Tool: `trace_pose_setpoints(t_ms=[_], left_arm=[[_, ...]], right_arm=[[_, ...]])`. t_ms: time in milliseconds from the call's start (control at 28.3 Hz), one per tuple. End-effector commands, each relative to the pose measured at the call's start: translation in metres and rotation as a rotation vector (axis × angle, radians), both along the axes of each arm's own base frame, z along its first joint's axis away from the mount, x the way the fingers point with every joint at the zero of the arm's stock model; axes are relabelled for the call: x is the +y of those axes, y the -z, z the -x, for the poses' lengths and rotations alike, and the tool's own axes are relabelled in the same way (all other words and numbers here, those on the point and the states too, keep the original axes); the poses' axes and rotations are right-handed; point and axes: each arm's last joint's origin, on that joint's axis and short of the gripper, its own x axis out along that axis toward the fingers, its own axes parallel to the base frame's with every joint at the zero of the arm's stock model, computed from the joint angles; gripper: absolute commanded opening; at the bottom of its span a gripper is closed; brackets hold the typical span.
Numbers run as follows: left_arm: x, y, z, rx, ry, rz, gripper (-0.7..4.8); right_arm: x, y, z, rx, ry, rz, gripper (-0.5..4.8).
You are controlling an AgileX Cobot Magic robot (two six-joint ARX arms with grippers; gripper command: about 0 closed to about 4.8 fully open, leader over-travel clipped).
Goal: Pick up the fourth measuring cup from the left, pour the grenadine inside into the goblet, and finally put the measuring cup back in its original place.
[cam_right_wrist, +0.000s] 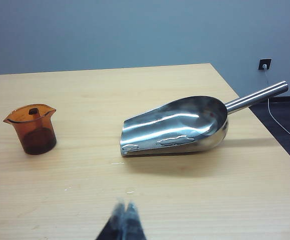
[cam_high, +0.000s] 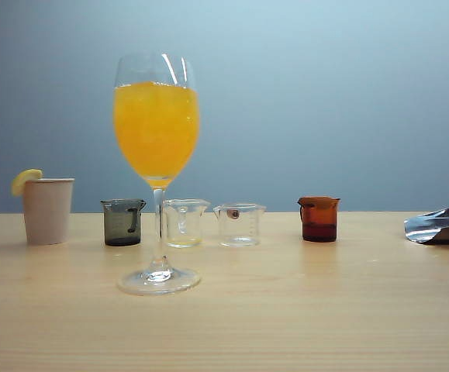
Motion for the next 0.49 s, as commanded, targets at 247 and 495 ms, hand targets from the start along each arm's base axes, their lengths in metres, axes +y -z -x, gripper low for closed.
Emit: trace_pose_setpoints(t_ms=[247,495], left_arm=[[0.0,0.001,0.0,0.016,-0.001,0.004,-0.05],[-0.001,-0.024,0.009,0.045,-0.002,0.017,-0.05]], right_arm=[[0.0,0.002,0.0,0.016,-0.001,0.002,-0.06],[-0.001,-0.036,0.011,-0.027,-0.001,-0.003,-0.06]])
